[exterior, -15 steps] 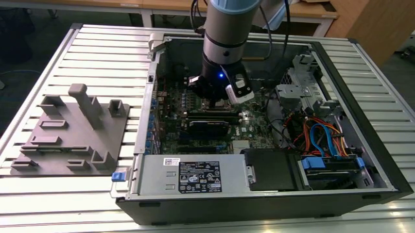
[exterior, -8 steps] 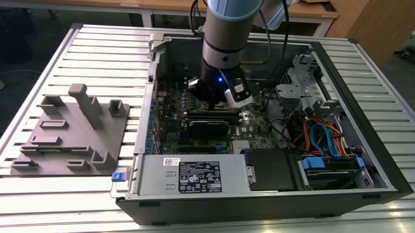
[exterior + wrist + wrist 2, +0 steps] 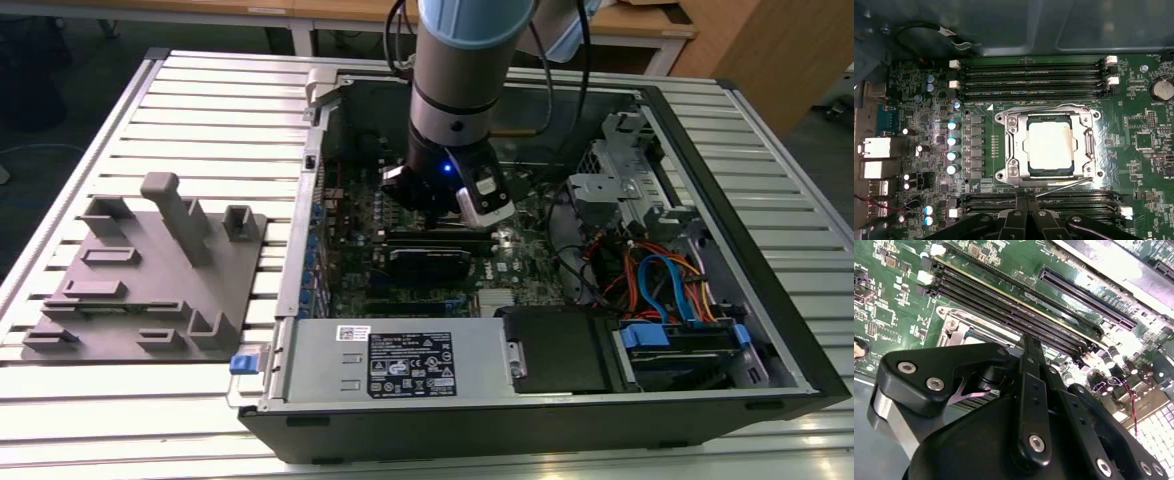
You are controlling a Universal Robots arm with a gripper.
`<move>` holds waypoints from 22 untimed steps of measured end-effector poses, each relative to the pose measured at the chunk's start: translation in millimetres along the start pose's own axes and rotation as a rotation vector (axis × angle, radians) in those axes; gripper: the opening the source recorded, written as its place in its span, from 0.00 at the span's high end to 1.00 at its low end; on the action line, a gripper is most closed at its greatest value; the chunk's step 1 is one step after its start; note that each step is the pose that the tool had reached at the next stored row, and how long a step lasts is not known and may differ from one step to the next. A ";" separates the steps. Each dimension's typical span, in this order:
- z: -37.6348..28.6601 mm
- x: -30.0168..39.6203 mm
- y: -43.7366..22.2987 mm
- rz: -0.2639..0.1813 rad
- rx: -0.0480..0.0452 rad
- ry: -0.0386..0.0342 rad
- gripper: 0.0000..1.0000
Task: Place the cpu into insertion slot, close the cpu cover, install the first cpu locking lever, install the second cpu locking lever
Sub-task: 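Install the second cpu locking lever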
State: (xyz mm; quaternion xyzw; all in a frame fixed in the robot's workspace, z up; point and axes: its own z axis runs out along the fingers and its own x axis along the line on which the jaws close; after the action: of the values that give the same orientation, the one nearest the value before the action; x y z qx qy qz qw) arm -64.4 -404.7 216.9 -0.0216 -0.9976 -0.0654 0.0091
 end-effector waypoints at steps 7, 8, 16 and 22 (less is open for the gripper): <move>1.3 0.1 -0.2 0.000 -0.0024 0.0001 0.90; 1.6 0.1 -0.3 0.000 -0.0026 0.0000 0.90; 3.8 0.2 -0.6 0.000 -0.0023 0.0003 0.90; 4.7 1.2 -0.7 0.000 -0.0041 0.0004 0.90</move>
State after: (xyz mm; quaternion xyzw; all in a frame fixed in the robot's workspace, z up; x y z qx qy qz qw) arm -65.7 -404.8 212.2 -0.0217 -0.9974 -0.0674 0.0092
